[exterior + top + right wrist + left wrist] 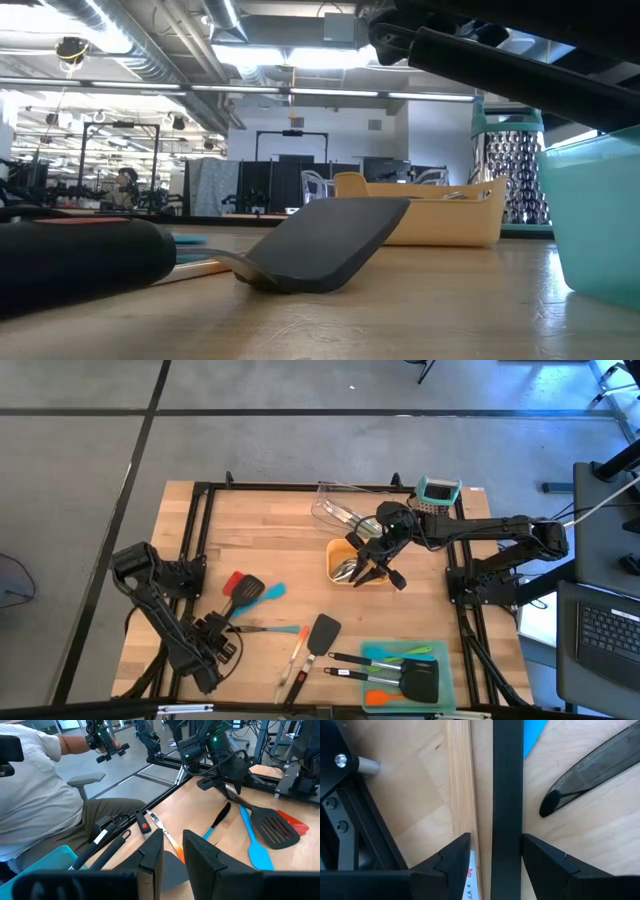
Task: Pick & Place Kitchen Items
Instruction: Put the black spatula into the green bin
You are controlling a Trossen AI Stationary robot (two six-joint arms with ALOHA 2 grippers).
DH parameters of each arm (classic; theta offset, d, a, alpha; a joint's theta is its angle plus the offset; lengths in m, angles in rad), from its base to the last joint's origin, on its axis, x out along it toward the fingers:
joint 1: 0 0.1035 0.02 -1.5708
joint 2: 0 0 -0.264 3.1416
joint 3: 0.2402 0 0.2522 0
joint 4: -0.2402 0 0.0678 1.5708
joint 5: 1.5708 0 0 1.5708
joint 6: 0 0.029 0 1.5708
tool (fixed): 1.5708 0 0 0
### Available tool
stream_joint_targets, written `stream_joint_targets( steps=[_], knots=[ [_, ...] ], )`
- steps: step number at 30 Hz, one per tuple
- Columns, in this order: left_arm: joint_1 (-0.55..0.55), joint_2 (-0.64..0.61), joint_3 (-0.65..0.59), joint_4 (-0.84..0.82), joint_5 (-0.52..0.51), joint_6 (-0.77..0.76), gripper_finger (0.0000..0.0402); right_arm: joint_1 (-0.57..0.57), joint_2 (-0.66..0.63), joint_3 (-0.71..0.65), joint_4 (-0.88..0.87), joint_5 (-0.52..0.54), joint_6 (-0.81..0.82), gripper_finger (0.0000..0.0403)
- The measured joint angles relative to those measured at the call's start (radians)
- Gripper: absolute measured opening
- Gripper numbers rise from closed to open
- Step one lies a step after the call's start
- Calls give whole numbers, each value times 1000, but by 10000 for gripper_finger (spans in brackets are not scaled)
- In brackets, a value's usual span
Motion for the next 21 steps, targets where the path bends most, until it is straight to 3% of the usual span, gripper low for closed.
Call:
stream_joint_targets(
  steps=[9,16,21],
  knots=[
    [1,-1,-3,15,-11,-7,140,0,0,0,2,-93,0,75],
    [3,-1,-1,24,-11,-11,61,0,0,0,2,-101,0,75],
    [3,9,23,-8,-18,-10,61,0,0,0,2,-101,0,75]
  ],
)
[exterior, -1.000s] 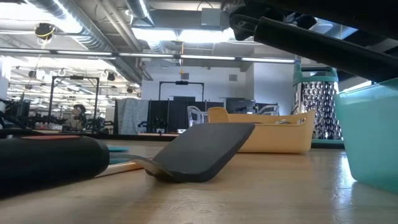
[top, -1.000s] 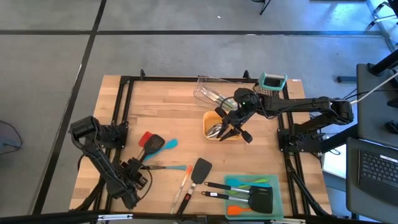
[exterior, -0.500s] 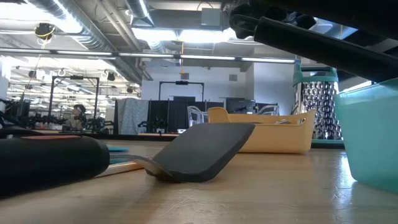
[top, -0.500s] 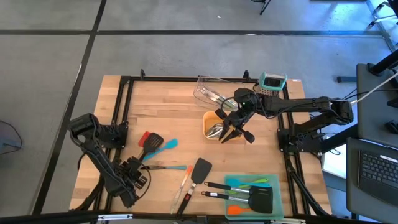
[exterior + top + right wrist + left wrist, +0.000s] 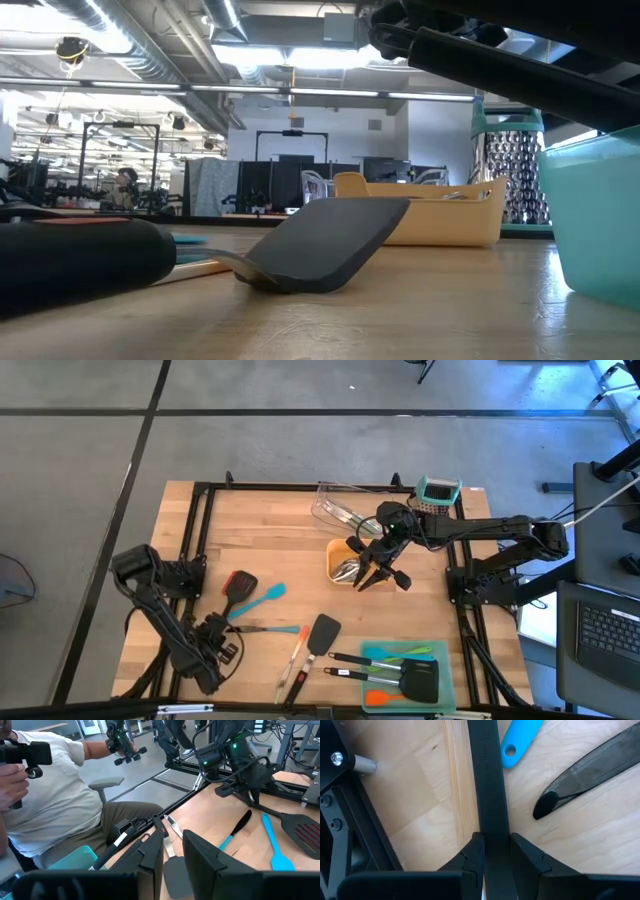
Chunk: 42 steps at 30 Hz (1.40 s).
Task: Pick & Place Kitchen Items
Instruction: Put the black spatula into the green bin
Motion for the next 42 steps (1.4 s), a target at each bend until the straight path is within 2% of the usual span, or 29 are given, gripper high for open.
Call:
stream_joint_targets(
  steps=[5,7,9,12,20,26,30,38,42],
  knots=[
    [-1,5,34,-20,-57,3,60,0,0,0,0,0,0,75],
    [3,9,53,-21,-121,7,22,0,0,0,0,0,1,75],
    [3,9,71,-15,-174,1,2,0,0,0,0,0,3,75],
    [2,9,91,10,-243,-6,2,0,0,0,0,0,3,75],
    [19,7,96,25,-227,-11,0,0,0,0,-2,0,3,75],
    [24,1,97,-40,-313,-40,6,0,0,0,-3,0,3,75],
    [43,-13,98,-76,-287,-63,39,0,0,0,-3,0,3,75],
    [79,-26,96,-27,-278,-35,174,0,0,0,-3,0,3,75],
    [88,-25,55,30,-271,-36,225,0,0,0,-3,0,3,75]
  ],
)
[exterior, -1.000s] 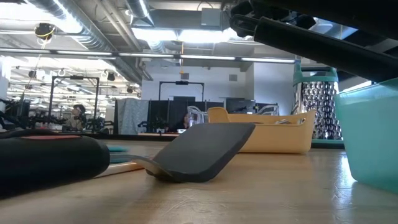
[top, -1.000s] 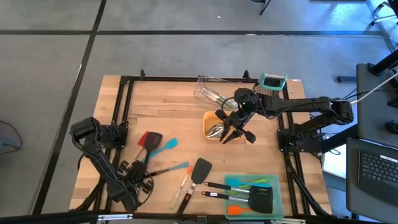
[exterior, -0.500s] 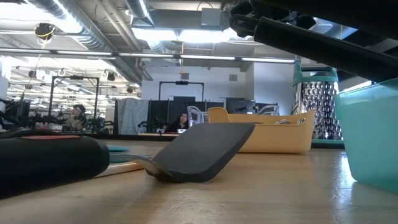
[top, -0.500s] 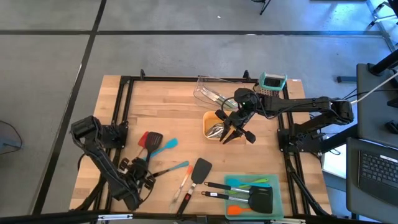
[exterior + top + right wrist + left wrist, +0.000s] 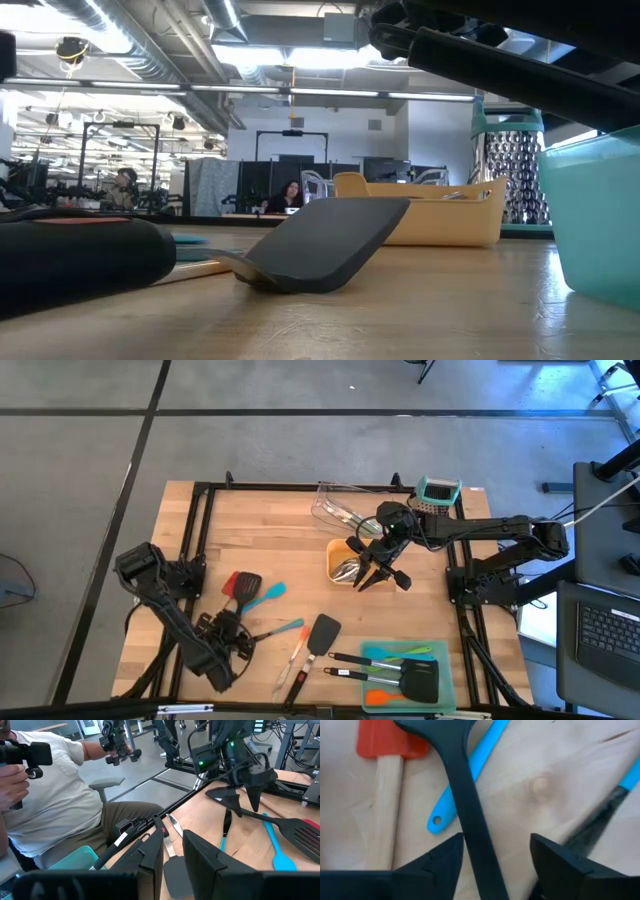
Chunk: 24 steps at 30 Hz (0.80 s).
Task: Pick & Place Kitchen Items
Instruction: Put the black spatula into the green bin
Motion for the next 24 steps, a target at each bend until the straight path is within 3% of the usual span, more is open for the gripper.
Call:
stream_joint_targets(
  steps=[5,10,14,19,24],
  knots=[
    [9,-2,-70,91,28,-5,254,0,0,0,-5,0,0,75],
    [10,-10,-127,165,24,-6,248,0,0,0,-5,0,0,75],
    [11,-10,-131,166,41,-14,193,3,0,0,-5,0,0,75],
    [12,-10,-133,178,39,-14,72,20,0,0,-7,0,0,75],
    [12,-14,-120,167,22,-2,62,37,0,0,-26,0,0,75]
  ],
)
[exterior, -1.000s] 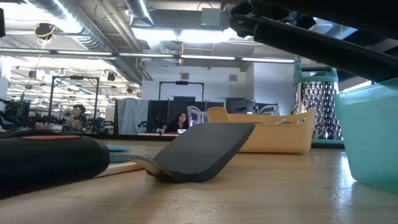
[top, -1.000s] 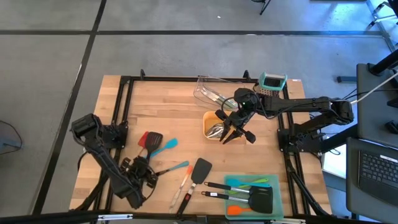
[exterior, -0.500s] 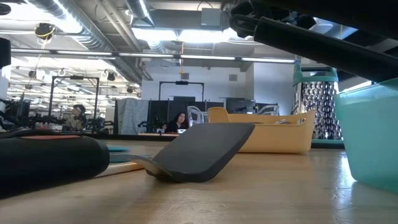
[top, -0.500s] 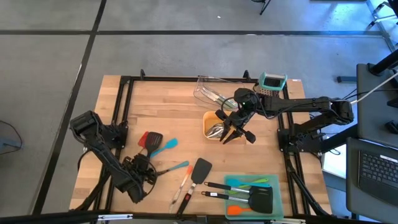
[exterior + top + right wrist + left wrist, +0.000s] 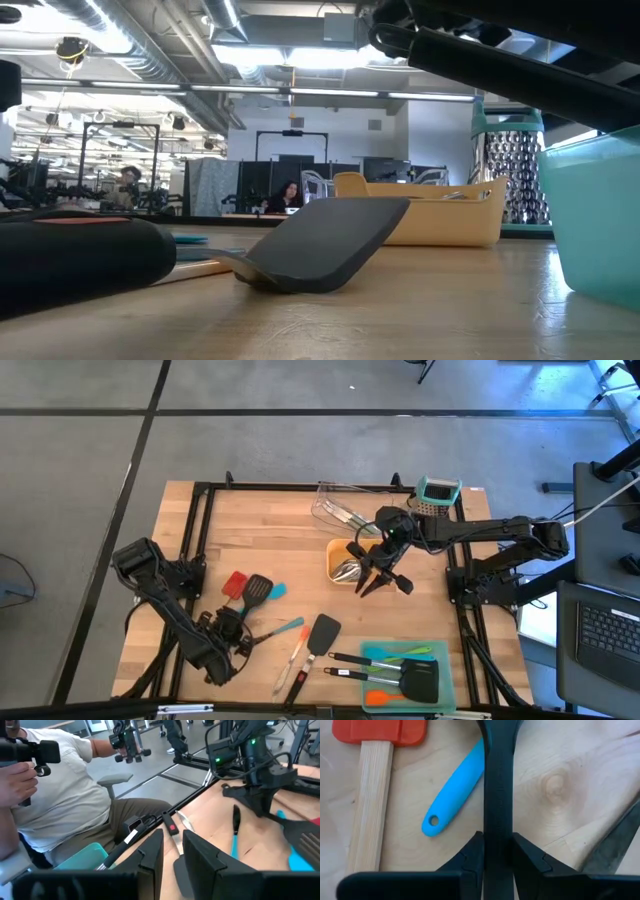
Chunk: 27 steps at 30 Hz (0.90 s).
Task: Pick & Place Kitchen Items
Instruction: Put the black spatula into the green bin
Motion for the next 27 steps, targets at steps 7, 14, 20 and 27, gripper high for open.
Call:
stream_joint_targets(
  steps=[7,14,20,27],
  knots=[
    [2,-40,50,-7,-55,71,62,2,0,0,-35,0,50,75],
    [14,-43,64,-5,-128,209,62,3,0,0,-61,1,50,75],
    [54,-44,64,-12,-154,362,62,21,0,0,-90,4,44,75],
    [137,-45,74,32,-157,613,62,81,0,0,-116,105,35,75]
  ],
)
